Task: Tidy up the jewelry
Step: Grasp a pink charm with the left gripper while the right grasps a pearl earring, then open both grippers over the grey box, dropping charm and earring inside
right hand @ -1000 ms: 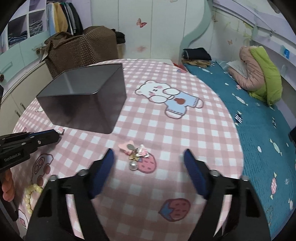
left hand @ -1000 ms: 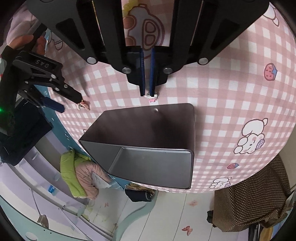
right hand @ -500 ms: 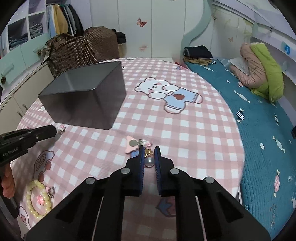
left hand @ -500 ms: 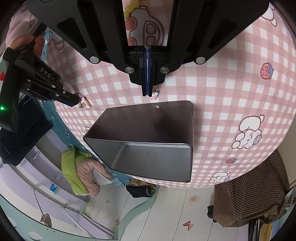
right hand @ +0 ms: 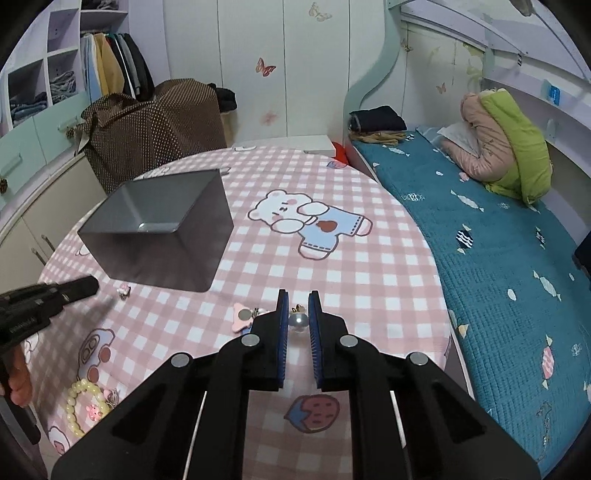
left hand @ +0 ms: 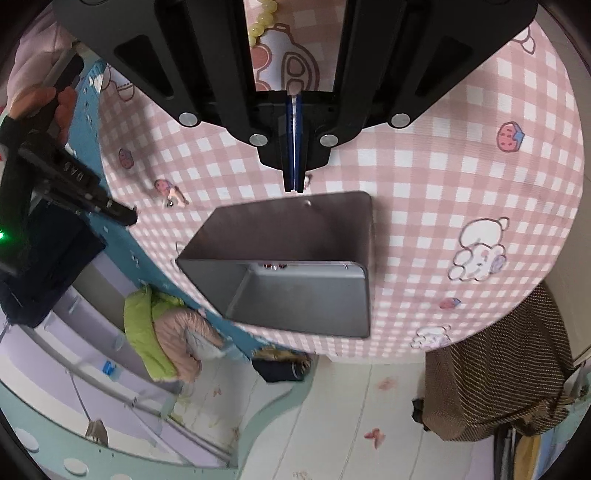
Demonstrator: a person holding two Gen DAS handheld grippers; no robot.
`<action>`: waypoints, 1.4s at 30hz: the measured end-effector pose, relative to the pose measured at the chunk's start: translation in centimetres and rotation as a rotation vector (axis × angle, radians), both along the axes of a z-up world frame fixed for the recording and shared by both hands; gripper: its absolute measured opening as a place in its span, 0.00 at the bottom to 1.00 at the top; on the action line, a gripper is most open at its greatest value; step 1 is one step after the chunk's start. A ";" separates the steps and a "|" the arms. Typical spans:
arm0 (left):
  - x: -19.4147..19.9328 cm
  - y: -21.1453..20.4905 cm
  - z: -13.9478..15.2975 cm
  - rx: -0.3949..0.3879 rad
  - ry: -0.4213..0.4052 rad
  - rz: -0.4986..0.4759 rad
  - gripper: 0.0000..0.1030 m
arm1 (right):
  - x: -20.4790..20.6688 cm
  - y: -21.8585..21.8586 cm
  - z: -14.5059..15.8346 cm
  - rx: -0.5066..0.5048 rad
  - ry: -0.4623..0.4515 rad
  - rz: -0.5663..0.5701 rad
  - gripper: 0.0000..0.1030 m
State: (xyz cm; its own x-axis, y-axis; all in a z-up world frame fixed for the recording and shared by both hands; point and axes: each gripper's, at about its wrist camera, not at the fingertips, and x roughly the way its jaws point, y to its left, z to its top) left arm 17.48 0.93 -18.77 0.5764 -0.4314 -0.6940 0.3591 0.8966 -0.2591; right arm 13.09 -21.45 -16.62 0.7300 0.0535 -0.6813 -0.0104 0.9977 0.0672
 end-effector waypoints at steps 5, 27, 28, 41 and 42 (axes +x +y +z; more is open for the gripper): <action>0.7 -1.6 -0.6 0.041 0.007 -0.016 0.42 | 0.1 -0.2 0.2 0.018 -0.004 0.002 0.10; 1.2 -1.6 -1.2 0.111 0.004 0.006 0.09 | 0.3 0.4 0.3 0.015 -0.004 0.019 0.10; 1.1 -1.4 -0.9 0.107 -0.003 0.007 0.09 | 0.4 0.6 0.5 0.013 -0.009 0.018 0.10; -0.3 0.1 3.6 0.081 -0.127 0.029 0.09 | 1.3 3.4 4.2 0.019 -0.112 0.085 0.10; -0.2 0.1 4.0 0.082 -0.138 0.031 0.09 | 1.5 3.7 4.5 0.019 -0.120 0.094 0.10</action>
